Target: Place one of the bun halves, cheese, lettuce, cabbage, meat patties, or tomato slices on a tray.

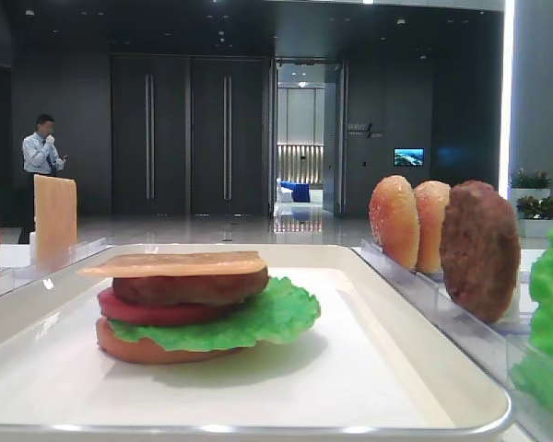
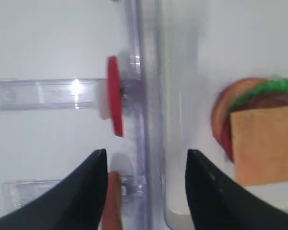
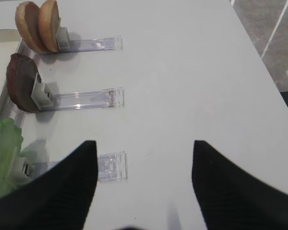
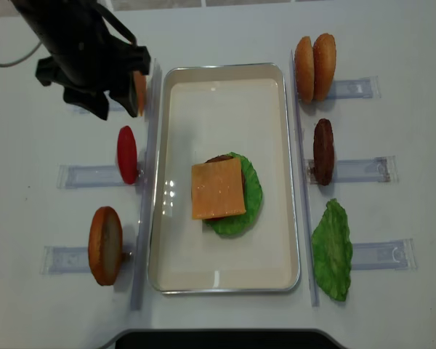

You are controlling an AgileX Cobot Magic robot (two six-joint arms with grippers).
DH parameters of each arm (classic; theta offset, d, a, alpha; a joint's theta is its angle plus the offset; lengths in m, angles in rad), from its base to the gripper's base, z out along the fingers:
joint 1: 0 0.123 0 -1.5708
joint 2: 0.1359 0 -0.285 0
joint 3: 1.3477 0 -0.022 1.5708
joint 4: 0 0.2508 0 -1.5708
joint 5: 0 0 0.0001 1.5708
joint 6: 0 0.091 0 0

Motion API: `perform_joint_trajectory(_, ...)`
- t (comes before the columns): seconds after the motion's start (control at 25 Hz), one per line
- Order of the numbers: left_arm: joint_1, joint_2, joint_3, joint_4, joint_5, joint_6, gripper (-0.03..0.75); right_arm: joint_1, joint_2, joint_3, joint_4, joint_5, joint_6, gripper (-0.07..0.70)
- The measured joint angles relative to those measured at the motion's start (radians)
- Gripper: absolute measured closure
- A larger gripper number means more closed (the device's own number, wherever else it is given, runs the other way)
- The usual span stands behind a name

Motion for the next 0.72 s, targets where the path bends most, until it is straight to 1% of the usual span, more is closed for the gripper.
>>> perform_joint_trajectory(0.2,0.226,0.0,0.0,0.054,0.0,0.078,0.314,0.0,0.0,0.0,0.0,0.0,0.0,0.218)
perform_joint_trajectory(0.28,0.287,-0.001,0.0,0.054,0.0,0.121,0.314,0.0,0.0,0.0,0.0,0.0,0.0,0.218)
perform_joint_trajectory(0.32,0.306,-0.002,0.0,0.045,0.0,0.142,0.314,0.0,0.0,0.0,0.0,0.0,0.0,0.218)
perform_joint_trajectory(0.48,0.316,-0.037,0.0,0.031,0.0,0.178,0.314,0.0,0.0,0.0,0.0,0.0,0.0,0.218)
perform_joint_trajectory(0.56,0.316,-0.083,0.02,0.031,0.0,0.183,0.314,0.0,0.0,0.0,0.0,0.0,0.0,0.218)
perform_joint_trajectory(0.64,0.316,-0.149,0.072,0.05,0.0,0.183,0.314,0.0,0.0,0.0,0.0,0.0,0.0,0.218)
perform_joint_trajectory(0.72,0.316,-0.24,0.153,0.069,0.0,0.183,0.314,0.0,0.0,0.0,0.0,0.0,0.0,0.218)
